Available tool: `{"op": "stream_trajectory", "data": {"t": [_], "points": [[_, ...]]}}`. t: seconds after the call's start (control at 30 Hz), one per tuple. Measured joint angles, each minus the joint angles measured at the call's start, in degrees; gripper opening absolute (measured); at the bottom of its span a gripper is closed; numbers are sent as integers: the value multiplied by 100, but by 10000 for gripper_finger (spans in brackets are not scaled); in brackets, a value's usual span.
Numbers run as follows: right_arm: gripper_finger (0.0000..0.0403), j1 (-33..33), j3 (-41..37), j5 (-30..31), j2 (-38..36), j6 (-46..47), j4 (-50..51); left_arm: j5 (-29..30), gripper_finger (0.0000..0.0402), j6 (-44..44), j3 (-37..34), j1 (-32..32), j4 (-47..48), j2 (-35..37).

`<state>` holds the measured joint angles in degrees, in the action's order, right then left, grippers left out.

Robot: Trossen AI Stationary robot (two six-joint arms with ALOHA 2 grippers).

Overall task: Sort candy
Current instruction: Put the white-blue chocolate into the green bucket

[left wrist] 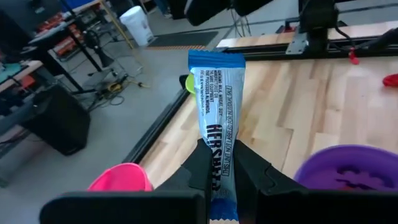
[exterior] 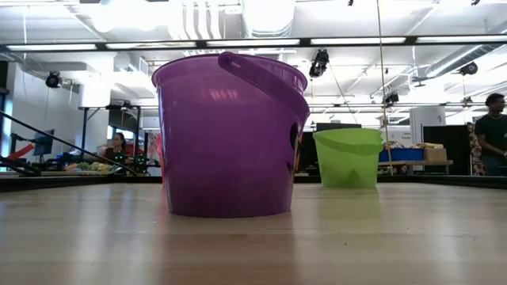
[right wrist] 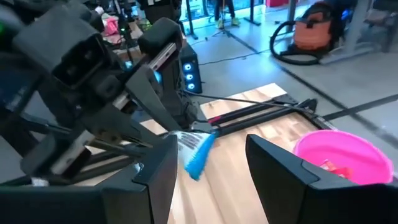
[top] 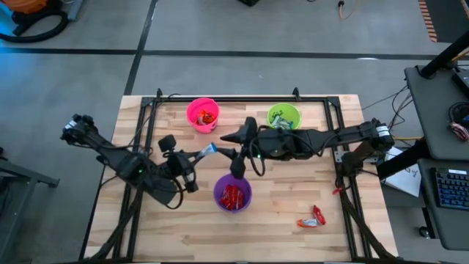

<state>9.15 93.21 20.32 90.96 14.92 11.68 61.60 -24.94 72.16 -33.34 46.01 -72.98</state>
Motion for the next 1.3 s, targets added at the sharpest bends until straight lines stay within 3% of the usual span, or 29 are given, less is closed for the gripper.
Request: {"op": "stream_trajectory", "data": {"t": [0.2,0.47,0.67,0.8,1.1,1.3], "points": [[183,-170,0,-373,50,267,-25,75,13,187,57,238,-178,-82],[177,-208,-9,-404,293,447,-153,66,13,1063,55,351,-810,-84],[108,-229,-9,-432,302,550,-236,-289,18,1094,47,362,-808,-84],[34,-258,-9,-671,302,519,-221,-356,36,1096,35,360,-803,-84],[31,-359,-6,-708,257,491,-4,-604,97,711,35,441,-792,-25],[31,-755,244,-674,144,483,1397,-1276,140,64,33,658,-492,138]]}}
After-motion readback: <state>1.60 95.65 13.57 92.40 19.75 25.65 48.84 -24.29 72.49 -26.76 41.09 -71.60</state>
